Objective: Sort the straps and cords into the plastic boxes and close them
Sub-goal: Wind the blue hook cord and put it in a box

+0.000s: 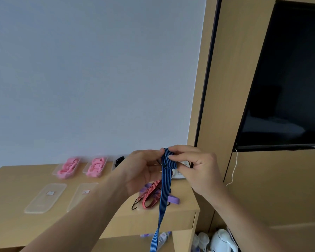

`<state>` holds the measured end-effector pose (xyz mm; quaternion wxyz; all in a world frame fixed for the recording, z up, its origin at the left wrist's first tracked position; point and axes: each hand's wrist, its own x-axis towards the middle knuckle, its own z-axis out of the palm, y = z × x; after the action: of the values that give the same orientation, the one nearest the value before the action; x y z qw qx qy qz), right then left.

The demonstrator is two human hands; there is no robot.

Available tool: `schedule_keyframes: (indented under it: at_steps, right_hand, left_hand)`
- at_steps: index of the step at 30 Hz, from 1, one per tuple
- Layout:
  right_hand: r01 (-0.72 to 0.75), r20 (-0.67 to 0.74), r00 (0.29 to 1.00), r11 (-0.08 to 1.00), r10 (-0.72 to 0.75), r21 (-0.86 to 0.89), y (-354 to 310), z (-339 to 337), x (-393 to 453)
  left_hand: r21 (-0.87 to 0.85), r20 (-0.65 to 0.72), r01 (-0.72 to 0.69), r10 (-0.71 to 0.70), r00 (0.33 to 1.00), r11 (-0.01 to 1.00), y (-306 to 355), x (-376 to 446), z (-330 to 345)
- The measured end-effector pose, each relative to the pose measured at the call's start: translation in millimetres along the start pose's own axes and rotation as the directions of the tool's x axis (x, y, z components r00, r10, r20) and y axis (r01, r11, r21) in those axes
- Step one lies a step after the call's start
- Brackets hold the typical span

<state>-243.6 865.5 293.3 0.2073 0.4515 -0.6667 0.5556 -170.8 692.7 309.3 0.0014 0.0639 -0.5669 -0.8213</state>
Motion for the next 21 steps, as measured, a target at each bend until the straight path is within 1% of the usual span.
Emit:
schedule_keyframes:
  at_steps: [4, 6, 12, 15, 18, 19, 21]
  right_hand:
    - [0.117, 0.015, 0.993, 0.986, -0.116, -0.121, -3, 2, -4]
    - [0.111, 0.006, 0.994, 0.985, -0.111, -0.131, -5, 5, -7]
    - [0.086, 0.018, 0.996, 0.985, -0.085, -0.15, -5, 12, -18]
    - [0.072, -0.013, 0.997, 0.99, -0.074, -0.125, -6, 12, -18]
    - [0.061, -0.001, 0.998, 0.997, -0.061, -0.052, -7, 12, -19]
    - [0.03, 0.001, 1.0, 0.999, -0.03, -0.01, -7, 13, -19]
    - [-0.107, -0.019, 0.994, 0.991, 0.109, 0.075, -9, 15, -17]
  left_hand:
    - [-0.019, -0.02, -0.035, 0.035, 0.999, 0.999, 0, 0, 0]
    - [-0.02, -0.056, -0.041, 0.04, 0.998, 0.999, 0, 1, 3]
    - [0.05, -0.136, -0.067, 0.073, 0.988, 0.996, 0, -1, 11]
    - [0.114, -0.167, -0.09, 0.109, 0.98, 0.989, -1, 0, 13]
    - [0.193, -0.203, -0.112, 0.152, 0.967, 0.975, -4, 1, 15]
    - [0.22, -0.214, -0.122, 0.17, 0.962, 0.968, -5, 1, 15]
    - [0.282, -0.222, -0.153, 0.219, 0.95, 0.947, -6, 2, 16]
